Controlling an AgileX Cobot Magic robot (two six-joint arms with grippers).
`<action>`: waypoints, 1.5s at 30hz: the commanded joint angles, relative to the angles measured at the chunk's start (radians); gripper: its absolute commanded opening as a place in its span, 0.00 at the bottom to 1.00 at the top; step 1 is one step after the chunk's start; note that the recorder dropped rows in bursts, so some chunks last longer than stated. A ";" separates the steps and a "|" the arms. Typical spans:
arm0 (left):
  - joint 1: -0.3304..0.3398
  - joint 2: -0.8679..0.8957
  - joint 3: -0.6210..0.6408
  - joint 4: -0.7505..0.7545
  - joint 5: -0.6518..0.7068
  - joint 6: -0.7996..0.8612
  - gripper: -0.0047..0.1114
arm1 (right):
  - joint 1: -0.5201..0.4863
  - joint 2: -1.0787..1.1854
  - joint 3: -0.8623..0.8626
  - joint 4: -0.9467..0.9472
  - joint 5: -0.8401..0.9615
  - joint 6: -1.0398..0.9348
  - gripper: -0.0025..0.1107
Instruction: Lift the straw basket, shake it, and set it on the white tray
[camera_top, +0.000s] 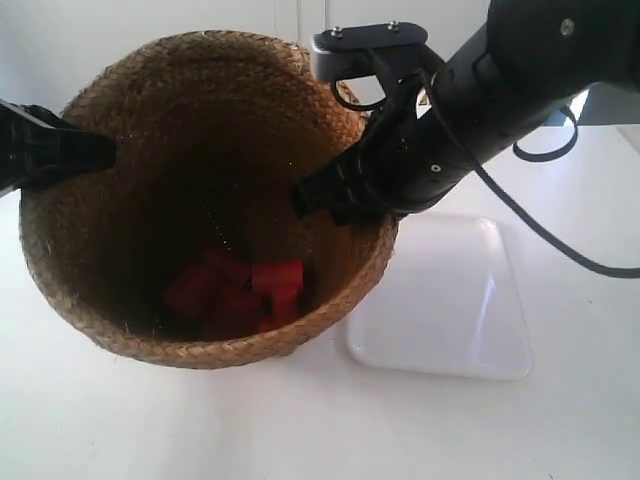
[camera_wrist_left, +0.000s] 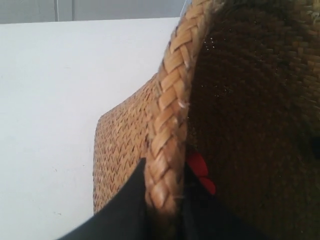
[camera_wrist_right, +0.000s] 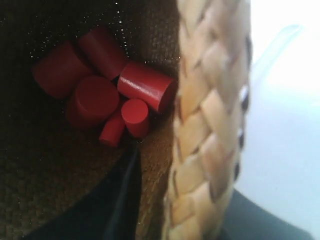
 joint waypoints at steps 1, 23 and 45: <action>-0.002 -0.029 -0.004 -0.036 -0.090 0.040 0.04 | -0.001 0.000 0.010 -0.004 0.027 -0.050 0.02; -0.002 0.008 -0.004 -0.114 0.059 0.038 0.04 | -0.001 -0.007 -0.041 -0.020 0.110 -0.044 0.02; -0.002 0.013 -0.004 0.097 0.142 0.087 0.04 | -0.001 0.067 -0.076 0.036 0.158 -0.085 0.02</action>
